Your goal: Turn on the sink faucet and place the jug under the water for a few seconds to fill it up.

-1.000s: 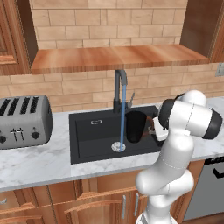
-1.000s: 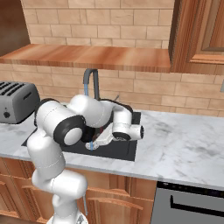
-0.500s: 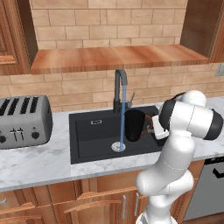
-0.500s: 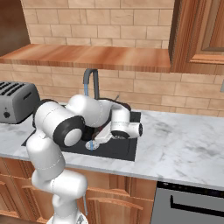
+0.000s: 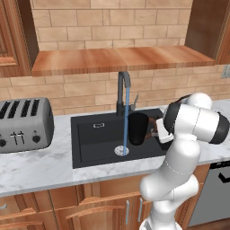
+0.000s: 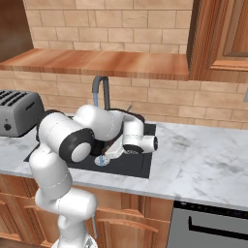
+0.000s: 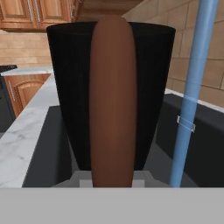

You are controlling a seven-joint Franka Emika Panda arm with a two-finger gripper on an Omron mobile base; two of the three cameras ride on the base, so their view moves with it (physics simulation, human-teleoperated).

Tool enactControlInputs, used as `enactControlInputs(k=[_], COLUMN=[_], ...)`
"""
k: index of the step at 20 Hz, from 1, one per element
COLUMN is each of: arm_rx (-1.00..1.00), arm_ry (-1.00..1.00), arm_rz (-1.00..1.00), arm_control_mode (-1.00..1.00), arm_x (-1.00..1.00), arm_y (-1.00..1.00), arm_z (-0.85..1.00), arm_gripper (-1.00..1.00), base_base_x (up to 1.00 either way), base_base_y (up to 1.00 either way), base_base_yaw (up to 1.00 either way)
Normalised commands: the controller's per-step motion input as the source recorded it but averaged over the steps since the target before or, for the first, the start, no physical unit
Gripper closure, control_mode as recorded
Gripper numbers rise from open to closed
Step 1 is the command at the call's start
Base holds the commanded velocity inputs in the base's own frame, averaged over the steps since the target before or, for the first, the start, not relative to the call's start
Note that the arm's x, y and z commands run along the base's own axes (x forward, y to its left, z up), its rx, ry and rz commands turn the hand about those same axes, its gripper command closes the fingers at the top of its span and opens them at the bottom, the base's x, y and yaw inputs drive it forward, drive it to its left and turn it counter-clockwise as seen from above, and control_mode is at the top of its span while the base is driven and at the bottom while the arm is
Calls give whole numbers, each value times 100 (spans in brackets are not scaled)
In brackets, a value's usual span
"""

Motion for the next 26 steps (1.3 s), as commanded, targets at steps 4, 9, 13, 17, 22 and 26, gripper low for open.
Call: enactControlInputs(k=[4,9,13,17,22,26], arm_rx=[-1,-1,-2,-1,0,0], arm_ry=[0,0,1,1,2,0], arm_rz=[0,0,0,0,0,0], arm_control_mode=[-100,-100,-100,-100,-100,-100], arm_x=[0,0,0,0,0,0], arm_y=[2,5,9,8,5,1], arm_z=[0,0,0,1,4,6], arm_gripper=[100,100,100,100,100,100], base_base_x=[0,0,0,0,0,0], base_base_y=[0,0,0,0,0,0], base_base_yaw=[0,0,0,0,0,0])
